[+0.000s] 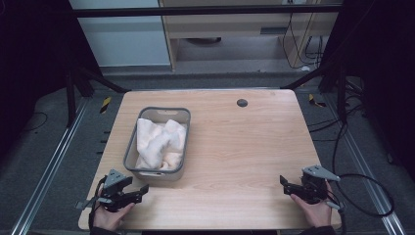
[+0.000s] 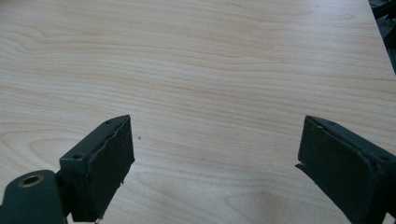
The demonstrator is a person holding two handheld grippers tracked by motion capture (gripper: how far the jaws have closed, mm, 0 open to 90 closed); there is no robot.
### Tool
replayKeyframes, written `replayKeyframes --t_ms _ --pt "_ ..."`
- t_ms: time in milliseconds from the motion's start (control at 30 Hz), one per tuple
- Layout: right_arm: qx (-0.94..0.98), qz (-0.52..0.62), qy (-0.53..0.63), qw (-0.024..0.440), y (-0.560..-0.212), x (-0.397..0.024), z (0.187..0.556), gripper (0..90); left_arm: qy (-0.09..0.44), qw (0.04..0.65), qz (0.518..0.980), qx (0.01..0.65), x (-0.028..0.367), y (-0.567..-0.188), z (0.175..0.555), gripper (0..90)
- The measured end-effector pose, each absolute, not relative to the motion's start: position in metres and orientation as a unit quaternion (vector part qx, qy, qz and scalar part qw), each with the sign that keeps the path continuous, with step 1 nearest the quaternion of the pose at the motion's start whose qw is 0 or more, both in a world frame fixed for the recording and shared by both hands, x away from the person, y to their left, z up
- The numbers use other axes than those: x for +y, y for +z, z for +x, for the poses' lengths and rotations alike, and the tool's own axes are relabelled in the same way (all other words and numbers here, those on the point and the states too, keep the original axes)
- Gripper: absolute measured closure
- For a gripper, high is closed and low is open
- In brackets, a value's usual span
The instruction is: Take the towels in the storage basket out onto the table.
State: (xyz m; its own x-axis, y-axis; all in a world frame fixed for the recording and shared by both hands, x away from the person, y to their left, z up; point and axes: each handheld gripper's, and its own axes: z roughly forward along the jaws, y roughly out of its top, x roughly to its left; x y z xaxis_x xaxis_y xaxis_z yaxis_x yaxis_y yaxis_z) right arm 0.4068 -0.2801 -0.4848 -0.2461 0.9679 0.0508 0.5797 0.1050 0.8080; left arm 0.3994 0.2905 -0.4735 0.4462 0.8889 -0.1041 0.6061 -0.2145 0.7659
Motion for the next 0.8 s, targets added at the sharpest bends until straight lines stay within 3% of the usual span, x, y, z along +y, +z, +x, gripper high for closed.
replayKeyframes --t_ms 333,800 --pt "0.701 0.544 0.376 0.266 -0.483 -0.274 0.402 11.1 0.208 0.422 0.716 0.516 0.302 -0.455 0.391 30.4" --pt "0.703 0.544 0.371 0.268 -0.484 -0.273 0.403 11.3 0.226 0.439 0.708 0.504 0.302 -0.433 0.387 30.6"
